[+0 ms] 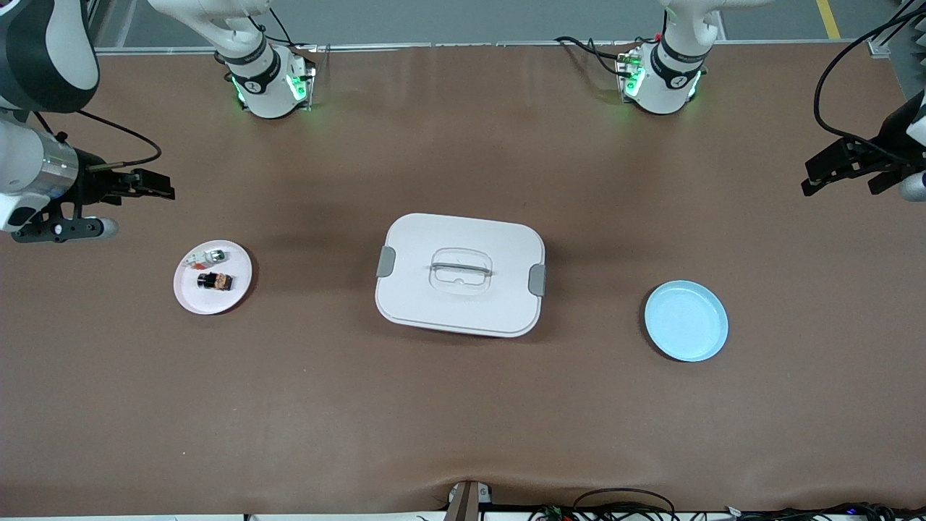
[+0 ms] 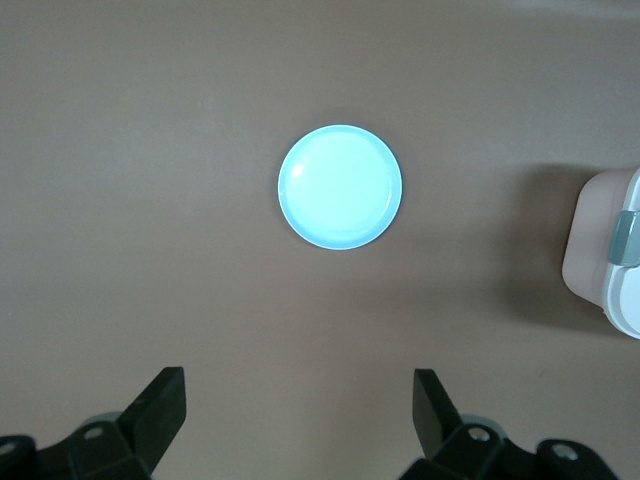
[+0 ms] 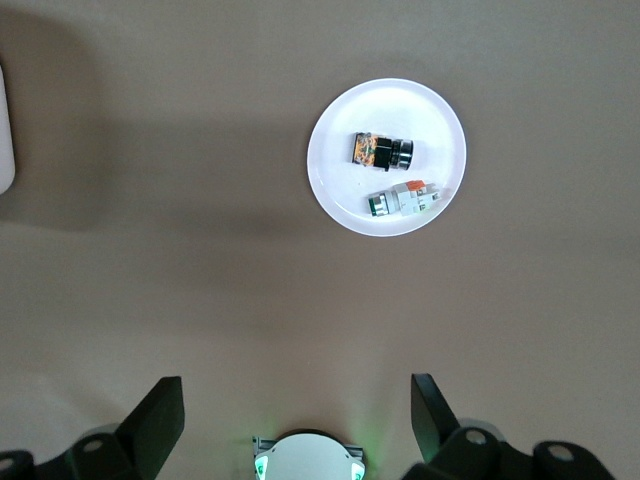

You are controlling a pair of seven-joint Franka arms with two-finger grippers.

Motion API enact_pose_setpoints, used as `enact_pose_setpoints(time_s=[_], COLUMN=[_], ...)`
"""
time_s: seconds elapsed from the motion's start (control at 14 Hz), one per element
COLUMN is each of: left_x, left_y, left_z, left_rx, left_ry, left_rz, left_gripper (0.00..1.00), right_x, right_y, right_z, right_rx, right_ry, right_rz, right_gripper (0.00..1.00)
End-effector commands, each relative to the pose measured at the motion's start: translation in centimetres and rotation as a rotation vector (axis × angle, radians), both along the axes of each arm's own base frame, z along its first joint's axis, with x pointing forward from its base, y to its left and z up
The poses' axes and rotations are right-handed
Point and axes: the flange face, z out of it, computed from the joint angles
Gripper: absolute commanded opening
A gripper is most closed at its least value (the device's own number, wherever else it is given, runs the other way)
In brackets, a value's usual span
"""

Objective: Transfer orange switch to right arm and place

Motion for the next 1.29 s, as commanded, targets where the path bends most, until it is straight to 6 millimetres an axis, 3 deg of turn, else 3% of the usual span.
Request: enact_pose_setpoints(time_s=[0.0, 0.21, 0.5, 0.64, 0.79, 0.93, 1.22], left_x=[0.1, 0.1, 0.1, 0.1, 0.1, 0.1, 0.1], left_y=[-0.2, -0.2, -0.2, -0.3, -0.3, -0.3, -0.3], left_z=[0.6, 0.6, 0.6, 0.6, 0.6, 0.6, 0.6], left_rx=[0.011, 0.005, 0.005, 0.005, 0.005, 0.005, 0.005], left_ry=[0.005, 0.005, 0.005, 0.005, 0.005, 0.005, 0.005], left_rz=[0.004, 0.004, 0.006, 0.004, 0.004, 0.004, 0.004], left_gripper=[1.00, 1.00, 1.00, 1.00, 1.00, 1.00, 1.00], right_x=[0.0, 0.0, -0.3, -0.4, -0.6, -0.7, -0.6], right_y=[-0.1, -0.5, -2.1, -1.6, -1.1, 0.9, 0.6], right_z=[2.0, 6.0, 7.9, 8.0, 7.7, 7.8, 8.4], right_rx=[-0.002, -0.023, -0.023, -0.027, -0.057, -0.066, -0.044], right_ry=[-0.016, -0.032, -0.038, -0.033, -0.007, -0.008, -0.039], right_rz=[-0.084, -0.117, -0.143, -0.146, -0.263, -0.243, -0.254], right_gripper=[1.00, 1.00, 1.00, 1.00, 1.00, 1.00, 1.00])
